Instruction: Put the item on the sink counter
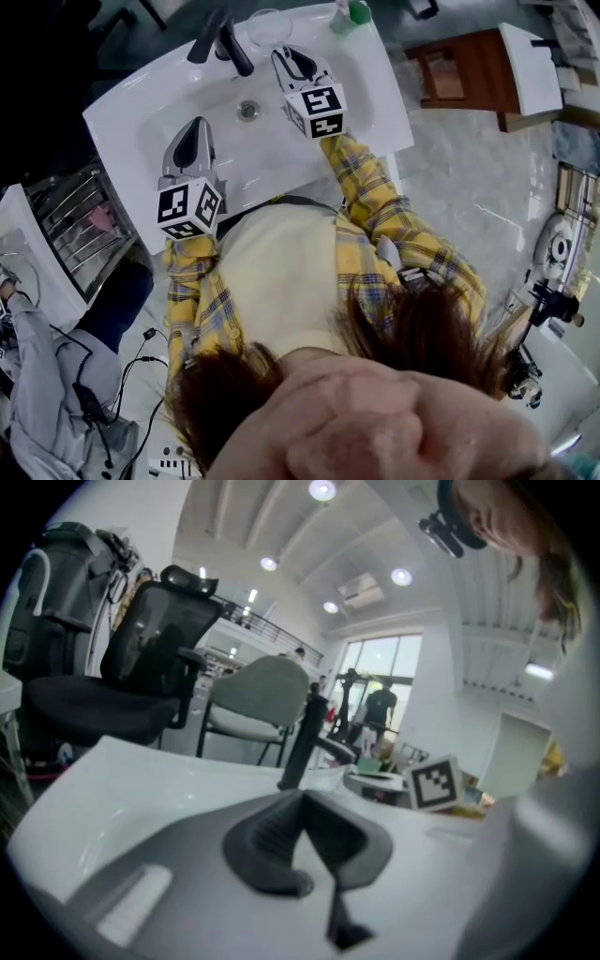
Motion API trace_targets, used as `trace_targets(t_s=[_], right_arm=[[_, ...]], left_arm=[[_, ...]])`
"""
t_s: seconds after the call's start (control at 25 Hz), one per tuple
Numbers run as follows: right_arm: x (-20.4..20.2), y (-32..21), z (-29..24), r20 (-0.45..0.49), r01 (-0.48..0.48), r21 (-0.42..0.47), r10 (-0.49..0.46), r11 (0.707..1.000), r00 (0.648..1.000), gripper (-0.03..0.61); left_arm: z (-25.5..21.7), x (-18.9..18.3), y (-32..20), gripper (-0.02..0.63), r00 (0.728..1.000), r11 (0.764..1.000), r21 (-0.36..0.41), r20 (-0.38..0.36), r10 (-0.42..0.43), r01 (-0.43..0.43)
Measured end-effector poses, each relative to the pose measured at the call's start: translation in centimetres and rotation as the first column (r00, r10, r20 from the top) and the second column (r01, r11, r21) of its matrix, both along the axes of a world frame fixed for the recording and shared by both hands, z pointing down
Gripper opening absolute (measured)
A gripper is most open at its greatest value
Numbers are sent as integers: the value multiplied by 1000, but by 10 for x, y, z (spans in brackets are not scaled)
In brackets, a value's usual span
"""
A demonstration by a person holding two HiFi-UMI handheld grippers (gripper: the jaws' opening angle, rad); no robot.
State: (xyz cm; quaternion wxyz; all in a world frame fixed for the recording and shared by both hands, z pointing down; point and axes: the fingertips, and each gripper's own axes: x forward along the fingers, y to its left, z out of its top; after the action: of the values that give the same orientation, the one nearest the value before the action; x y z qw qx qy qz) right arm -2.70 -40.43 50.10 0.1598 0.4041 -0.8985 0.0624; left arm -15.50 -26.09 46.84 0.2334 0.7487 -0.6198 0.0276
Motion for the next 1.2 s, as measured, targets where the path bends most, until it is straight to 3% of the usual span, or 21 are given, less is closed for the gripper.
trace_targets(t_s=[0.68, 1.2], right_arm=[[19, 23, -13, -26, -55, 14, 55, 998, 998, 38], [29, 54, -28, -17, -37, 14, 37, 999, 999, 37]], left_arm=[[-13, 8, 11, 5, 1000, 999, 35, -14, 21, -21], [-22, 18, 22, 5, 999, 998, 60, 2, 34, -34]])
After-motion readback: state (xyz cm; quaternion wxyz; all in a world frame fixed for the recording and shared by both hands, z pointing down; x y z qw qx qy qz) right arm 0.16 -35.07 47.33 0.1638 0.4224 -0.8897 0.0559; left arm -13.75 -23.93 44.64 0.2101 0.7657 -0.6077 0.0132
